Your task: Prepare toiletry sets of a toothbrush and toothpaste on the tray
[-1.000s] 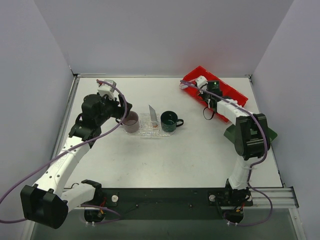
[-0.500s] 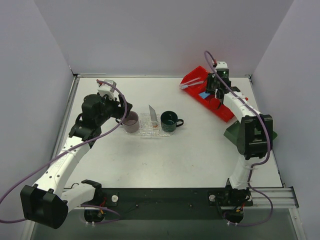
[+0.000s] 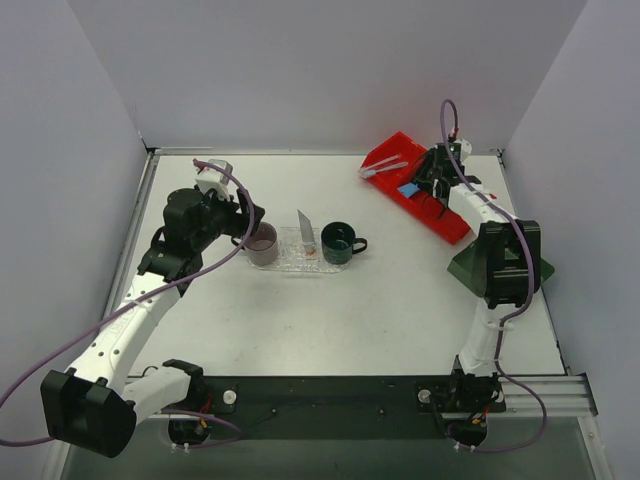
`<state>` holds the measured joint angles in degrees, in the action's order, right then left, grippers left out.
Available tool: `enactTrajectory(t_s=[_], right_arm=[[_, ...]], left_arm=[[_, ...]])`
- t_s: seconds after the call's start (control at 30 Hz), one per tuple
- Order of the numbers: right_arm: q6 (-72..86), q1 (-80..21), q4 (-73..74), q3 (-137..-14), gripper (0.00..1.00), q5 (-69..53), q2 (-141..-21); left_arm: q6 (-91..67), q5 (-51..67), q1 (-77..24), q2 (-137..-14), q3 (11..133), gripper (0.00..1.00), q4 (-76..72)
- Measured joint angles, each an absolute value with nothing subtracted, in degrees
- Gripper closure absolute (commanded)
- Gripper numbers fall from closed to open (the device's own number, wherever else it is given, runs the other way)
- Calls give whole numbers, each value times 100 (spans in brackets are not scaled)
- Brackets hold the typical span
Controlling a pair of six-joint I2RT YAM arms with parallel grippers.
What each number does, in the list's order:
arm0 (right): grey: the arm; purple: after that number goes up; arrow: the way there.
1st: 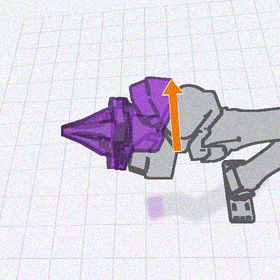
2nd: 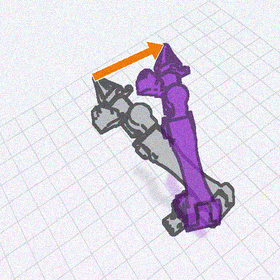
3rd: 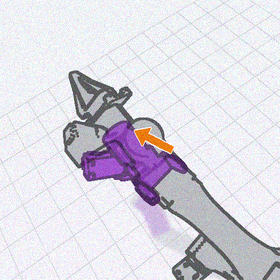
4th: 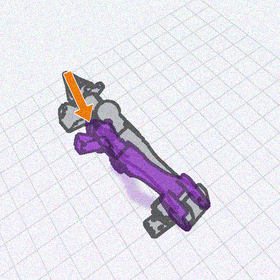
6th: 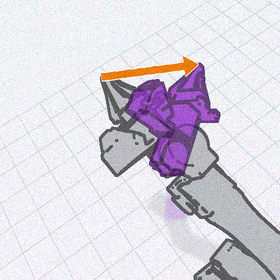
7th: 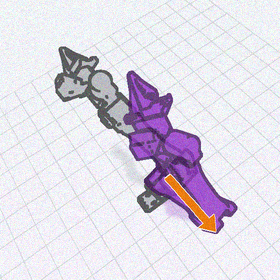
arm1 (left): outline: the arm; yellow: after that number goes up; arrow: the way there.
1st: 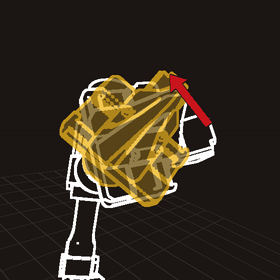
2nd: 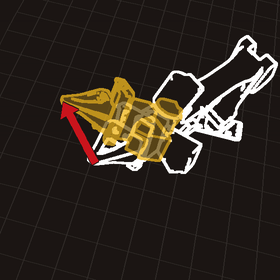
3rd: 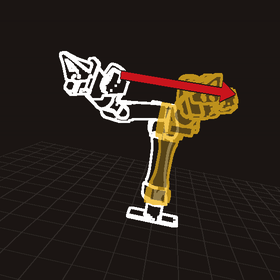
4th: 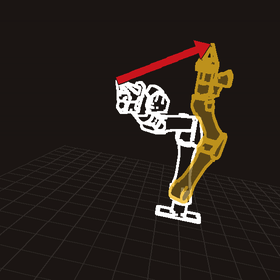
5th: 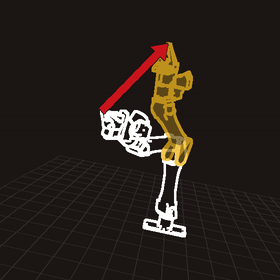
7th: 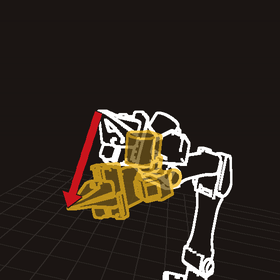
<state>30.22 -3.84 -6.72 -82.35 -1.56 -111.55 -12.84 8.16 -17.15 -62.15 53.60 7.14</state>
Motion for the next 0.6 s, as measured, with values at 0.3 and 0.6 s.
enactTrajectory(t_s=[0.3, 0.6], right_arm=[[3640, -388, -585, -8357, 63, 27, -11546], [3999, -388, -591, -8444, 62, 130, -11813]], left_arm=[[-1284, 814, -1715, -6215, 5360, 23, 714], [-1282, 814, -1715, -6217, 5360, 23, 714]])
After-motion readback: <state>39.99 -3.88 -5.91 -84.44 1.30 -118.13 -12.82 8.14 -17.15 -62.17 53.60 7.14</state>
